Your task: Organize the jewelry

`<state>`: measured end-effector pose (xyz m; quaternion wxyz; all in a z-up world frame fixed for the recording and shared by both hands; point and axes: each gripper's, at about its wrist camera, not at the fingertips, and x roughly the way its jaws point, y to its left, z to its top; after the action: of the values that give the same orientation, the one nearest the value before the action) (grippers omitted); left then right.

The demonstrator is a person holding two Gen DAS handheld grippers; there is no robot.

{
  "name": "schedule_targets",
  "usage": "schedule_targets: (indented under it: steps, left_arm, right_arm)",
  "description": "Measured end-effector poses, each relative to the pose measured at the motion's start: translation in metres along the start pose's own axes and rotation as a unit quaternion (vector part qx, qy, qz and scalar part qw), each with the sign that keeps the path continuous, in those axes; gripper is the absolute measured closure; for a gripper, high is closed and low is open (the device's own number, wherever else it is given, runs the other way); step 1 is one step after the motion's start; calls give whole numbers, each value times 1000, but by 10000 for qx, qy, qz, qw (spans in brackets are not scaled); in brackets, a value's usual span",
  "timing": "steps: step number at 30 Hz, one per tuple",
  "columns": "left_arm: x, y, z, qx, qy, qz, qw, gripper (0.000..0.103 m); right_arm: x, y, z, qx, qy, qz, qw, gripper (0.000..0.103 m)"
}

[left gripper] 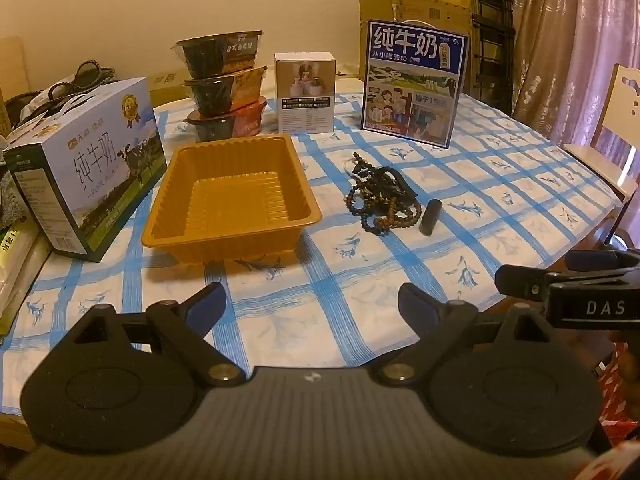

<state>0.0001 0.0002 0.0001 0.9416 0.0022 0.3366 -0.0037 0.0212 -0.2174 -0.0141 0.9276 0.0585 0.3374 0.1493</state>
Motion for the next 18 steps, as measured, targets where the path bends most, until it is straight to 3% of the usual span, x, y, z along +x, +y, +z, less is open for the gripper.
schedule_targets:
  steps: [18]
  left_arm:
    - [0, 0, 0, -1, -13, 1, 10000, 11]
  right_arm:
    - [-1, 2, 0, 19, -34, 35, 10000, 0]
